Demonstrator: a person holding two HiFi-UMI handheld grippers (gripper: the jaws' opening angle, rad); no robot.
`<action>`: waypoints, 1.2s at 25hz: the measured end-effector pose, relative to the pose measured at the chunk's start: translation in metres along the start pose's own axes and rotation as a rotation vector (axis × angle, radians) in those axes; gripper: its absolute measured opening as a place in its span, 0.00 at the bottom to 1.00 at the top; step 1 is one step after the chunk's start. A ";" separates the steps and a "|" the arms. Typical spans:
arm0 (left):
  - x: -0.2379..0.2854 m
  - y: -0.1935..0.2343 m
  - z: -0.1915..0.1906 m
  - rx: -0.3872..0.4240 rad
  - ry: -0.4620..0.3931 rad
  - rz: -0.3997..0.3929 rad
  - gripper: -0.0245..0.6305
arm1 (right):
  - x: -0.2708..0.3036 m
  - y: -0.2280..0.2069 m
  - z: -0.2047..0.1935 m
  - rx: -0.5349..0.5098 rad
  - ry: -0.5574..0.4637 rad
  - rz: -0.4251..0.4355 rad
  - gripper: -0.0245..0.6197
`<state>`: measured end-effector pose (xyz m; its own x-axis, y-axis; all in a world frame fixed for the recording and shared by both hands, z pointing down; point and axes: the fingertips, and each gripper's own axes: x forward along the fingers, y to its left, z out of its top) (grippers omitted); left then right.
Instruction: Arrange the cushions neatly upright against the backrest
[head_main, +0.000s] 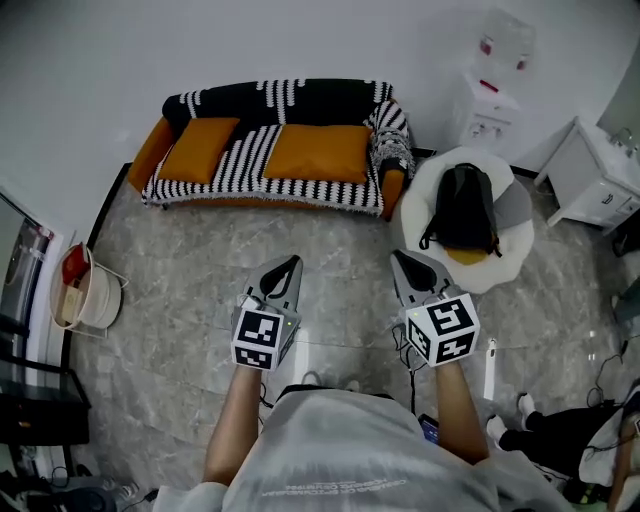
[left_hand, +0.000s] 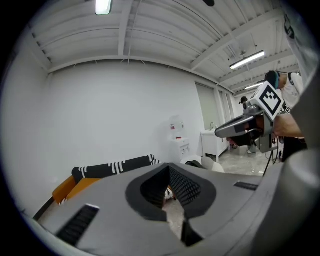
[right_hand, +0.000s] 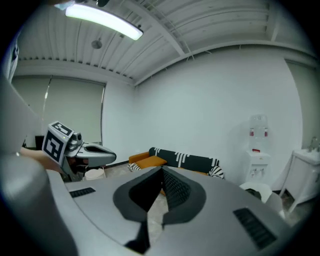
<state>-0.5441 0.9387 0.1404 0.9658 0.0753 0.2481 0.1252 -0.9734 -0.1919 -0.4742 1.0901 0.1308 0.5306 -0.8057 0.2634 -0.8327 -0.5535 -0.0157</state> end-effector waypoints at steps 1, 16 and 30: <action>-0.001 -0.005 -0.001 0.001 0.005 0.004 0.06 | -0.003 -0.002 -0.002 0.012 -0.005 0.019 0.03; -0.010 -0.043 -0.009 -0.040 0.035 0.033 0.06 | -0.031 -0.020 -0.023 -0.063 0.004 0.034 0.03; 0.010 -0.033 -0.002 -0.040 0.019 0.028 0.06 | -0.012 -0.022 -0.018 -0.063 -0.014 0.079 0.03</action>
<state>-0.5392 0.9712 0.1509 0.9643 0.0442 0.2613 0.0887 -0.9829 -0.1611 -0.4647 1.1161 0.1450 0.4644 -0.8496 0.2502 -0.8803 -0.4739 0.0248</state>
